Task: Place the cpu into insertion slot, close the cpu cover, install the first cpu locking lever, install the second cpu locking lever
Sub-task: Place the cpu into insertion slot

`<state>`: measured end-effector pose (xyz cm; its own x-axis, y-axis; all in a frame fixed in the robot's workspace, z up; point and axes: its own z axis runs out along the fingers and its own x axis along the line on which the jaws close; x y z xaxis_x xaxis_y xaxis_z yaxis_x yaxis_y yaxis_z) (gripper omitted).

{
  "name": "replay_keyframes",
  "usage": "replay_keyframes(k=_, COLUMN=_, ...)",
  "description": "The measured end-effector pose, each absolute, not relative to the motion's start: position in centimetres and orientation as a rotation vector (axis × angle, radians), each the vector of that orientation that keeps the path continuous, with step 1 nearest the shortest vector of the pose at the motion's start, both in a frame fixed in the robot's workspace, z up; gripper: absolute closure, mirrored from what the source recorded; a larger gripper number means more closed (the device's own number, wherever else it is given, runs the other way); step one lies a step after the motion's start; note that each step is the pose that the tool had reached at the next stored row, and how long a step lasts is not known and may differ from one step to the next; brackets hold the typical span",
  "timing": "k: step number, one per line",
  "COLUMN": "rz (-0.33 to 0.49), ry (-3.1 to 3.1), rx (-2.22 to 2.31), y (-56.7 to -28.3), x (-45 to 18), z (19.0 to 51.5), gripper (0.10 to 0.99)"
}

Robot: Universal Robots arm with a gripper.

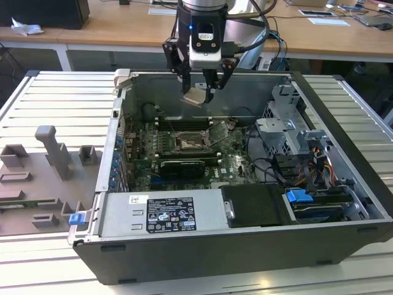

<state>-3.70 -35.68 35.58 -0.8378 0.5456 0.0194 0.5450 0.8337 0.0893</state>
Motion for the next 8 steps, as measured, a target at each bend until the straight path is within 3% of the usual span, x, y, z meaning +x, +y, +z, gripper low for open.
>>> replay_keyframes(k=8, rz=0.142, ry=2.984, rx=0.944, y=-35.68, x=-3.7, z=35.24, gripper=0.545)
